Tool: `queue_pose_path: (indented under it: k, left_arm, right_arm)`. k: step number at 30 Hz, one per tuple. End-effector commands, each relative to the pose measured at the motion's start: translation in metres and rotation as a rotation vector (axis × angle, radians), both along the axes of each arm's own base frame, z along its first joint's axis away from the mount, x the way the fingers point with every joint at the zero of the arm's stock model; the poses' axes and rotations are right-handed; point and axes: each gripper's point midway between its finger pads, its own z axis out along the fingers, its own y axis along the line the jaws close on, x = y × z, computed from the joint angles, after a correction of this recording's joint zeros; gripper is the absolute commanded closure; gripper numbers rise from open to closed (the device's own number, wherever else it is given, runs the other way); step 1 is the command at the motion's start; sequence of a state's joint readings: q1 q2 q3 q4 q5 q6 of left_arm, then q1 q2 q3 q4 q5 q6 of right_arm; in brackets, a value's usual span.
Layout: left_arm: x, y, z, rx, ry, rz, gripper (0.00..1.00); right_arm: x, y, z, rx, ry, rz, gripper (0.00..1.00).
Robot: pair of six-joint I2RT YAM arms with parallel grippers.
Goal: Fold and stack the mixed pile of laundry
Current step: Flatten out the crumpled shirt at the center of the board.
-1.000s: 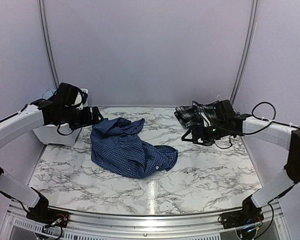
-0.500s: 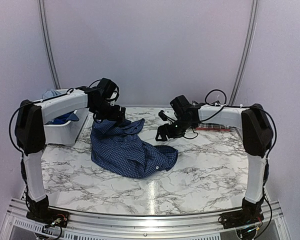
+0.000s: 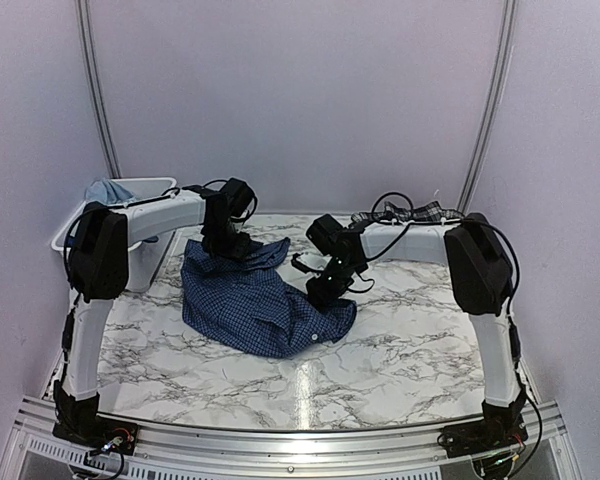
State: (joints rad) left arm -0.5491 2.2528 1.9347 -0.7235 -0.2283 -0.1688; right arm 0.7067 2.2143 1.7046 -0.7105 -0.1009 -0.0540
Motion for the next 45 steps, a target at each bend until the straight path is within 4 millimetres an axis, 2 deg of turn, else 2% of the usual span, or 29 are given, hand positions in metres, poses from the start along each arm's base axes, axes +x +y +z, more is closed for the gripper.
queue_pose_path:
  k: [1,2,4,7,10,11,13,15,17,19,21,22,24,26,28,32,36,40,43,45]
  left_arm:
    - [0.003,0.014,0.033,0.055,-0.063,0.031,0.52]
    - [0.005,0.017,0.048,0.044,-0.092,0.04,0.62]
    - [0.007,0.023,0.077,0.023,-0.146,0.063,0.81]
    - [0.005,0.04,0.125,-0.031,-0.232,0.124,1.0]
    - [-0.007,0.057,0.165,-0.106,-0.306,0.161,1.0]
    - [-0.015,0.063,0.172,-0.126,-0.326,0.168,1.0]
    - [-0.038,0.076,0.167,-0.153,-0.33,0.179,1.0]
    - [-0.062,0.094,0.163,-0.179,-0.358,0.209,1.0]
    - [-0.091,0.114,0.144,-0.22,-0.358,0.241,1.0]
    - [-0.118,0.132,0.122,-0.263,-0.346,0.27,0.98]
    - [-0.144,0.138,0.103,-0.318,-0.313,0.251,0.73]
    - [-0.155,0.135,0.093,-0.342,-0.287,0.226,0.61]
    - [-0.173,0.126,0.083,-0.407,-0.256,0.178,0.31]
    - [-0.183,0.122,0.083,-0.46,-0.262,0.154,0.13]
    - [-0.185,0.112,0.087,-0.514,-0.264,0.123,0.04]
    - [-0.175,0.088,0.085,-0.526,-0.208,0.055,0.04]
    - [-0.163,0.056,0.068,-0.499,-0.12,-0.014,0.04]
    - [-0.165,0.018,0.047,-0.466,-0.028,-0.115,0.02]
    - [-0.155,0.013,0.037,-0.411,-0.023,-0.087,0.01]
    - [-0.137,0.014,0.039,-0.369,-0.057,-0.053,0.01]
  right_arm:
    - [0.011,-0.028,0.016,-0.072,-0.039,-0.06,0.92]
    - [0.017,-0.034,0.028,-0.062,-0.057,-0.088,1.0]
    - [0.033,-0.049,0.063,-0.033,-0.123,-0.153,1.0]
    - [0.05,-0.078,0.122,0.057,-0.205,-0.27,1.0]
    - [0.056,-0.118,0.174,0.146,-0.284,-0.381,1.0]
    - [0.053,-0.13,0.189,0.181,-0.303,-0.408,1.0]
    - [0.044,-0.153,0.203,0.229,-0.319,-0.454,1.0]
    - [0.031,-0.179,0.201,0.234,-0.322,-0.501,1.0]
    - [0.012,-0.197,0.188,0.234,-0.297,-0.531,1.0]
    - [-0.009,-0.206,0.174,0.269,-0.261,-0.54,1.0]
    - [-0.029,-0.199,0.161,0.337,-0.208,-0.51,1.0]
    - [-0.037,-0.193,0.157,0.377,-0.182,-0.491,1.0]
    - [-0.05,-0.179,0.148,0.447,-0.118,-0.455,1.0]
    - [-0.06,-0.169,0.133,0.473,-0.045,-0.433,1.0]
    - [-0.063,-0.168,0.118,0.449,0.005,-0.437,1.0]
    - [-0.059,-0.167,0.106,0.422,0.037,-0.449,1.0]
    - [-0.05,-0.169,0.104,0.392,0.034,-0.461,1.0]
    - [-0.042,-0.174,0.107,0.357,0.014,-0.474,1.0]
    - [-0.038,-0.175,0.113,0.357,0.003,-0.477,1.0]
    - [-0.039,-0.175,0.113,0.354,0.007,-0.471,1.0]
